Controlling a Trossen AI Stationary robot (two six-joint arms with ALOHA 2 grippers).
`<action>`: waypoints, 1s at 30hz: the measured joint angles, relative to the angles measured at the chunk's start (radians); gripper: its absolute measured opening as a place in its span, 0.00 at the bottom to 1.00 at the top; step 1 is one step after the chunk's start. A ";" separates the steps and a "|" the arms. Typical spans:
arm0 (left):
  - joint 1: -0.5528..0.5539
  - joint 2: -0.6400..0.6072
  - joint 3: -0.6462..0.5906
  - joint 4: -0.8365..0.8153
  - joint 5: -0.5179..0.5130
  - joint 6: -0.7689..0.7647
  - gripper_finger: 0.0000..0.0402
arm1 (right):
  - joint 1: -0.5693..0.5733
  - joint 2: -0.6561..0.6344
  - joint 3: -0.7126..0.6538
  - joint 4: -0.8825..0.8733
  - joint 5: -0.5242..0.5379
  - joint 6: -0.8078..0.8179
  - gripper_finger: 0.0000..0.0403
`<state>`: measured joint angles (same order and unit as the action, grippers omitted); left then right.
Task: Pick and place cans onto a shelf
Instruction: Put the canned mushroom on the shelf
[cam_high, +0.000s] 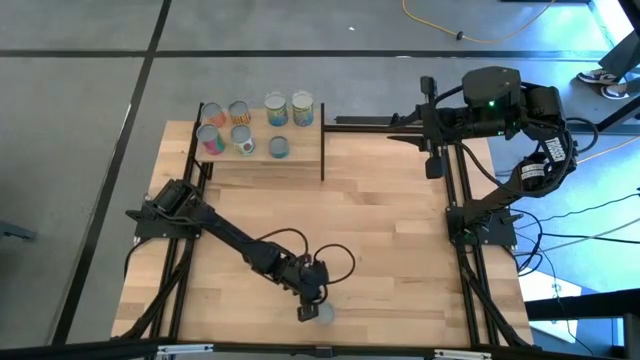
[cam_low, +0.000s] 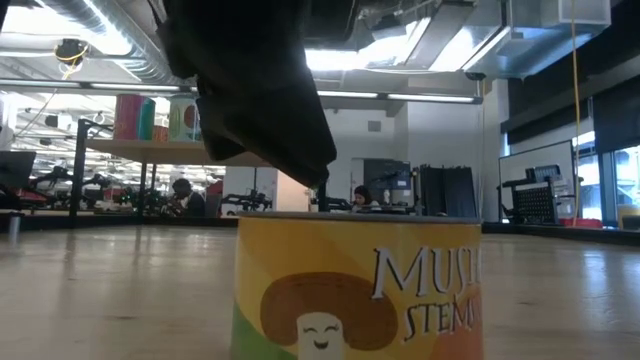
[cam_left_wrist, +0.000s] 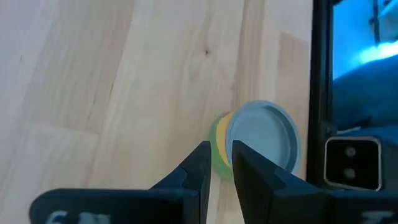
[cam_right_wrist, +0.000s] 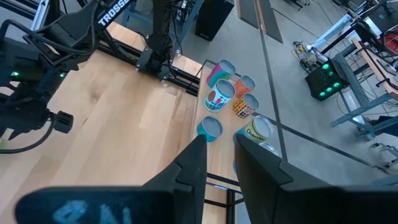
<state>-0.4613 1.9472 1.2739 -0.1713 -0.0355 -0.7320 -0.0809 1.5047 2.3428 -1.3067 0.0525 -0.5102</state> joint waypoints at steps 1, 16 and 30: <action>0.003 0.000 0.000 0.000 0.001 -0.022 0.14 | 0.000 0.000 0.000 0.000 0.000 0.000 0.21; 0.000 0.042 -0.001 0.058 0.073 -0.020 0.14 | 0.000 0.000 0.000 -0.001 -0.001 -0.048 0.21; 0.004 0.044 -0.001 0.046 0.063 -0.016 0.14 | 0.000 0.000 0.000 -0.001 -0.001 -0.048 0.21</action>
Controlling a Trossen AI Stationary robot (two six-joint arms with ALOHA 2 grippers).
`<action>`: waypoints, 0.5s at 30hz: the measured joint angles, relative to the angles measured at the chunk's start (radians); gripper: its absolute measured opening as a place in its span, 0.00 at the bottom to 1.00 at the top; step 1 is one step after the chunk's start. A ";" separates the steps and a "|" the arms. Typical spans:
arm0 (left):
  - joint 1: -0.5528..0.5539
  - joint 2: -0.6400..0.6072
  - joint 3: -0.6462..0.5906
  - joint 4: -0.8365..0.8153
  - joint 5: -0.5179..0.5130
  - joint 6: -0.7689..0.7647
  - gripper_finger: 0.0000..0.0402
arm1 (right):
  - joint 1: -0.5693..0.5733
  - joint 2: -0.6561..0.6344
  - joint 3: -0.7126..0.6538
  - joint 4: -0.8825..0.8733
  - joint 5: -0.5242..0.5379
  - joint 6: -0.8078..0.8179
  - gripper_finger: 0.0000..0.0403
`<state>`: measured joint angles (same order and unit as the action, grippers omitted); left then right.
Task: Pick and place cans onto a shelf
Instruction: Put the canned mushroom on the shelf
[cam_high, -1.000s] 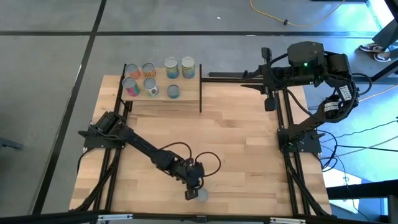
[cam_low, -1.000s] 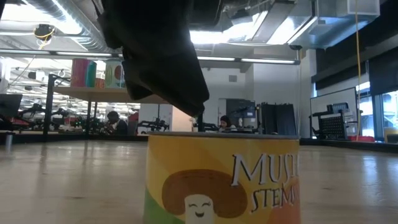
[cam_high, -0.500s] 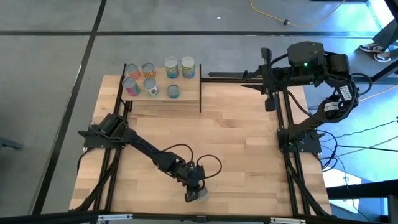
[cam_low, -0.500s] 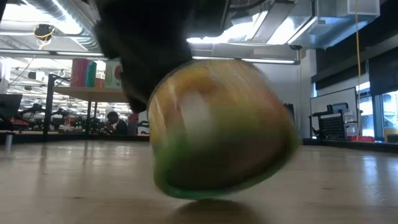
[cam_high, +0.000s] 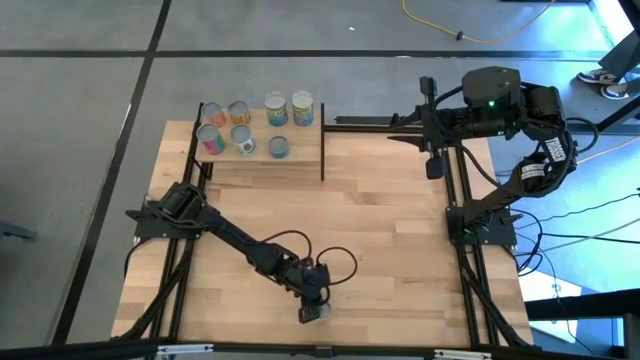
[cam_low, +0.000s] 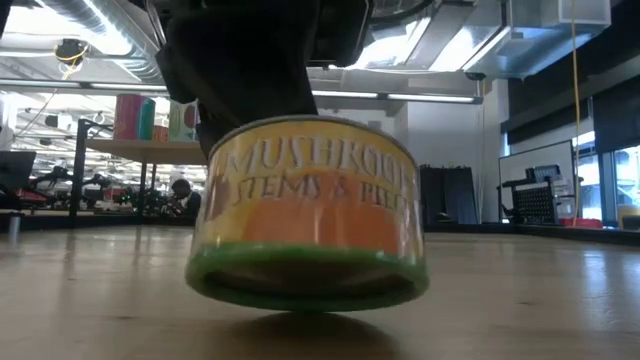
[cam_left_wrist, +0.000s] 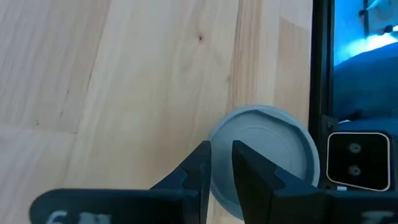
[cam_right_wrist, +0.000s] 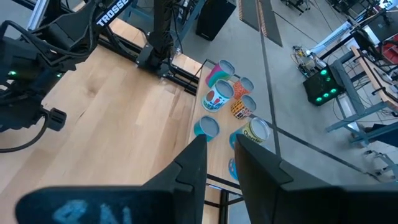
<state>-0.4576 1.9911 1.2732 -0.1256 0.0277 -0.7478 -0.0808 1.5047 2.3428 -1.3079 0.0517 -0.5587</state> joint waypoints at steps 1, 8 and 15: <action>0.000 0.000 0.000 0.003 0.000 0.004 0.14 | 0.000 0.000 0.000 0.000 0.000 0.000 0.21; 0.000 -0.010 0.037 0.005 -0.023 0.075 0.14 | 0.000 0.000 0.000 0.000 0.000 0.000 0.21; -0.001 -0.001 0.037 -0.073 0.008 0.104 0.14 | 0.000 0.000 0.000 -0.002 0.000 0.000 0.21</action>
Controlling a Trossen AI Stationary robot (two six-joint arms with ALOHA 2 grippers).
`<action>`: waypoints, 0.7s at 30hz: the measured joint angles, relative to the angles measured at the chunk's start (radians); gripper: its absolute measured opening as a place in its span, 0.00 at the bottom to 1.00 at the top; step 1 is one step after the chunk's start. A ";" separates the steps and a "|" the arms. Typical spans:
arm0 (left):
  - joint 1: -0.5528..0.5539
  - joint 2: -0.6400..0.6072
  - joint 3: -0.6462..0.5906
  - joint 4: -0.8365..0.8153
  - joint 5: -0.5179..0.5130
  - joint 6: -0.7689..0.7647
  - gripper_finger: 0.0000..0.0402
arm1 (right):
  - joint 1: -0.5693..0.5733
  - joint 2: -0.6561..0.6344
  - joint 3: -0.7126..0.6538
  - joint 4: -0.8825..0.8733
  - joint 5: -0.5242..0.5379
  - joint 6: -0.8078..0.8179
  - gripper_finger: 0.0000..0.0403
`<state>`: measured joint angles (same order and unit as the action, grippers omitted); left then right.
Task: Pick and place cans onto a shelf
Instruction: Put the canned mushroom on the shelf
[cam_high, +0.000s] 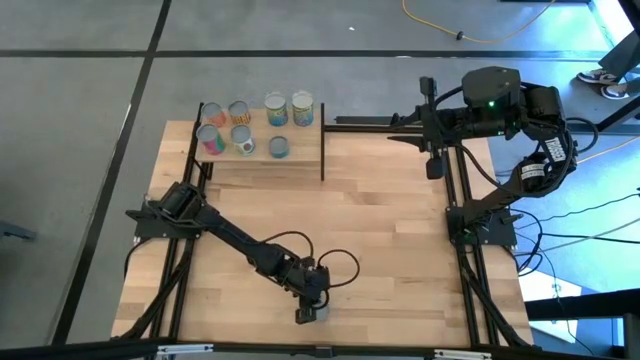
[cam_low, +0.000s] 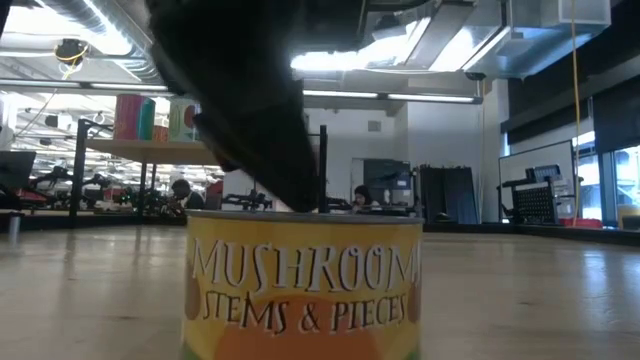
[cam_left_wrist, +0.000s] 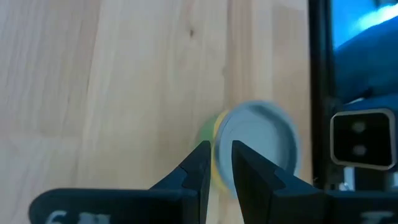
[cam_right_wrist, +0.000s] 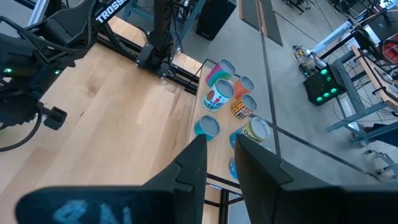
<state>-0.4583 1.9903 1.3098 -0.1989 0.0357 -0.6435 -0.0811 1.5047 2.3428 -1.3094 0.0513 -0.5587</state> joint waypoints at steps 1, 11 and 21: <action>0.000 0.000 0.000 -0.013 0.000 0.004 0.14 | 0.000 0.000 0.000 -0.003 0.000 0.000 0.21; 0.003 0.023 0.000 -0.016 -0.007 0.026 0.14 | 0.000 0.000 0.000 -0.006 0.000 0.000 0.21; 0.017 0.047 0.001 0.021 0.009 0.025 0.14 | 0.000 0.000 0.000 -0.013 0.000 0.000 0.21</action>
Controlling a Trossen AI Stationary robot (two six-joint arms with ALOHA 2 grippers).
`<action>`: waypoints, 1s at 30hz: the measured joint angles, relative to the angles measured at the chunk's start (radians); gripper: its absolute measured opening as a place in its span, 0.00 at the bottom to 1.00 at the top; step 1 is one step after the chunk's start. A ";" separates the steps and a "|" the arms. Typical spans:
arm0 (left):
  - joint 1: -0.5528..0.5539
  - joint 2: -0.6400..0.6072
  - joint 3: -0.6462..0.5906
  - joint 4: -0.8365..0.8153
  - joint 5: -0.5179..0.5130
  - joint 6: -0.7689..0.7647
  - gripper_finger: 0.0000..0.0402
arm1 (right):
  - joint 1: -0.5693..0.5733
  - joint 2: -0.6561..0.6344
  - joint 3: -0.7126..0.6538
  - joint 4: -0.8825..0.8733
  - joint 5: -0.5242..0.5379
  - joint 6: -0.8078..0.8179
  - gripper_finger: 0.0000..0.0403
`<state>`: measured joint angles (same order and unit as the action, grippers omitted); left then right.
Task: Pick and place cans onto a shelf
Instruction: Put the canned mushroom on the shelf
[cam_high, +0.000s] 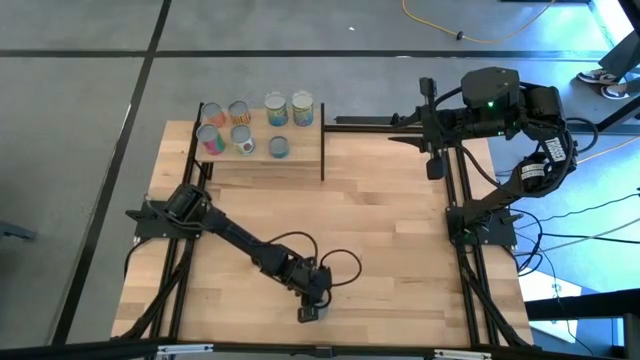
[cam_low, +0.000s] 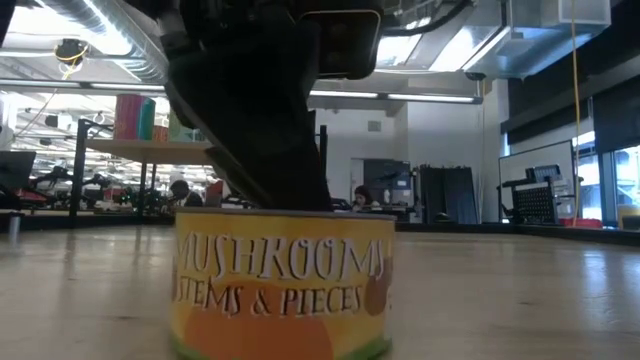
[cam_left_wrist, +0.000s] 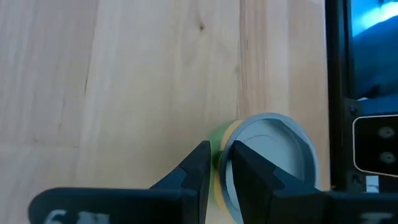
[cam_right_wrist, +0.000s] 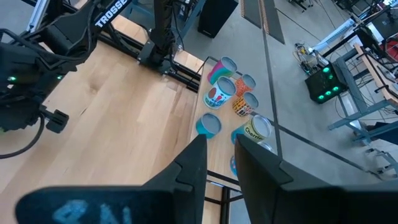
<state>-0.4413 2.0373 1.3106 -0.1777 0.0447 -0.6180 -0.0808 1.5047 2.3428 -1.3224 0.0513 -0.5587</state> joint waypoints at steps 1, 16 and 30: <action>0.002 0.000 0.000 -0.001 0.003 -0.001 0.14 | 0.000 0.000 0.000 0.000 0.000 0.000 0.21; 0.043 -0.006 0.047 -0.110 0.025 0.049 0.01 | 0.000 0.000 0.000 0.000 0.000 0.000 0.21; 0.181 -0.163 0.333 -0.701 0.025 0.340 0.00 | 0.000 0.000 0.000 0.003 0.000 0.000 0.21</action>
<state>-0.2607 1.8748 1.6436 -0.8787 0.0692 -0.2779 -0.0811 1.5051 2.3428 -1.3192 0.0517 -0.5584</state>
